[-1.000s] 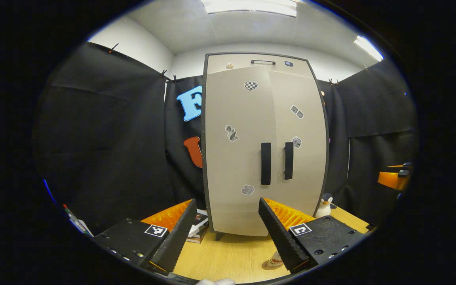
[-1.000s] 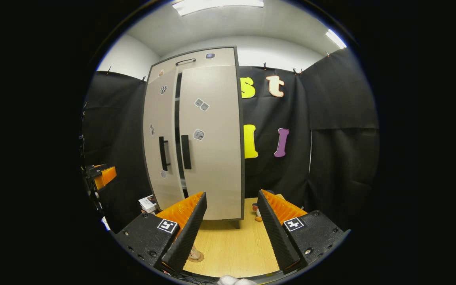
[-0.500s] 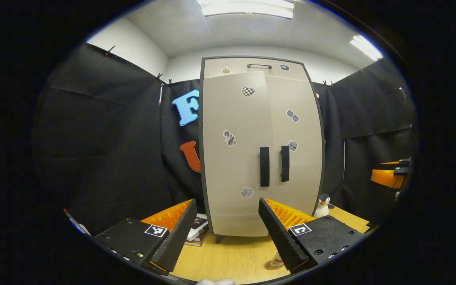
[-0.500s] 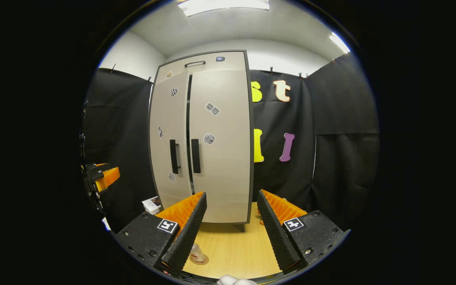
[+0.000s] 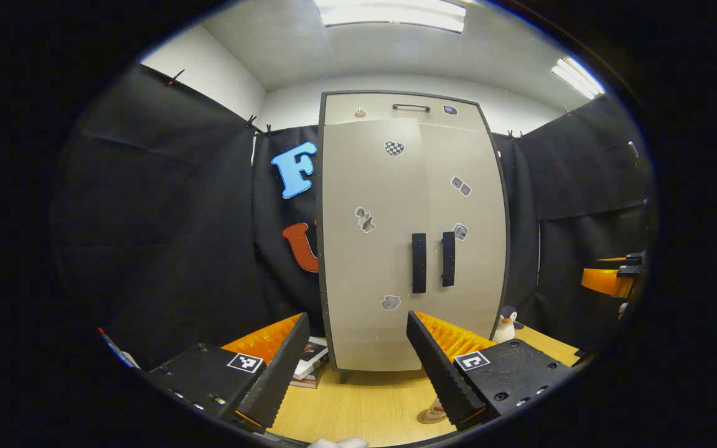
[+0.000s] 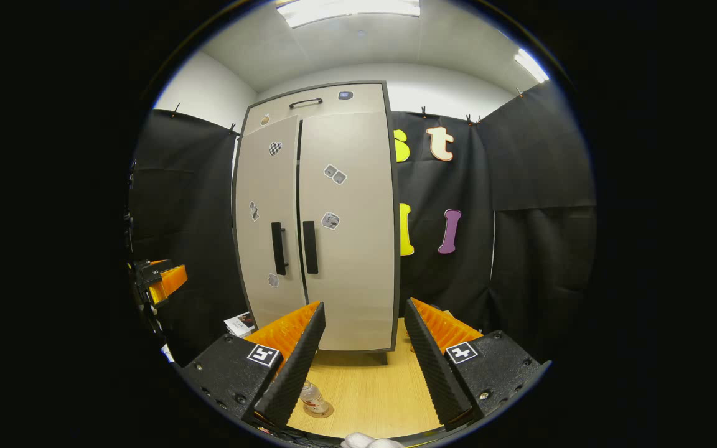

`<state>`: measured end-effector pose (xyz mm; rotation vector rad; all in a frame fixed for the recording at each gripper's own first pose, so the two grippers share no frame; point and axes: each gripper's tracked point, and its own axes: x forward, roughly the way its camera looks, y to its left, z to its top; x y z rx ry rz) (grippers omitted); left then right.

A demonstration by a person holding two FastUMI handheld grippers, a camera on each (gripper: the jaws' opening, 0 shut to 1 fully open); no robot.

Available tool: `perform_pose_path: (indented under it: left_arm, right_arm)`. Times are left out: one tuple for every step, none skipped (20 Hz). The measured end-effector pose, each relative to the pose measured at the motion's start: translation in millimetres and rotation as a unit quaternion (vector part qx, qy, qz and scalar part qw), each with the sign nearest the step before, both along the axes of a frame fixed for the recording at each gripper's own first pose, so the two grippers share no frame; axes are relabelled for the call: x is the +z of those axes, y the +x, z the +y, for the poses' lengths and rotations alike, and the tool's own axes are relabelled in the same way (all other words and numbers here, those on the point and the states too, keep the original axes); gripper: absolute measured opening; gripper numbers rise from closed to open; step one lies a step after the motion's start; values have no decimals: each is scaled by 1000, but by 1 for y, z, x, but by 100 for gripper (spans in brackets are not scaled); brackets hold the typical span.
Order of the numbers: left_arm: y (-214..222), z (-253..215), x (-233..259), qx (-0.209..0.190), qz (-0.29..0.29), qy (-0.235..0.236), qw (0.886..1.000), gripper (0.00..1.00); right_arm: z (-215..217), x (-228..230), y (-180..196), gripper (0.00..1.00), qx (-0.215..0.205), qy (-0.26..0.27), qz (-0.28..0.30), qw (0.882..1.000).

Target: Grasp the bottle in the cabinet with the left hand and place it on the coaster, then close the right door with the right hand and the left door with the left hand.

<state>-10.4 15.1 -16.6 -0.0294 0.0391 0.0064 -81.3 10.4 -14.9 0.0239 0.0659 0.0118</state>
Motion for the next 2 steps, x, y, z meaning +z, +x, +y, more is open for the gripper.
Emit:
perform_pose_path:
  left_arm:
    - [0,2,-1,2,0,-1,1000,95]
    - [-2,4,-1,5,0,-1,1000,95]
  right_arm:
    - [0,-1,-1,80,-1,-1,1,1000]
    - [0,-2,-2,80,-2,-1,1,1000]
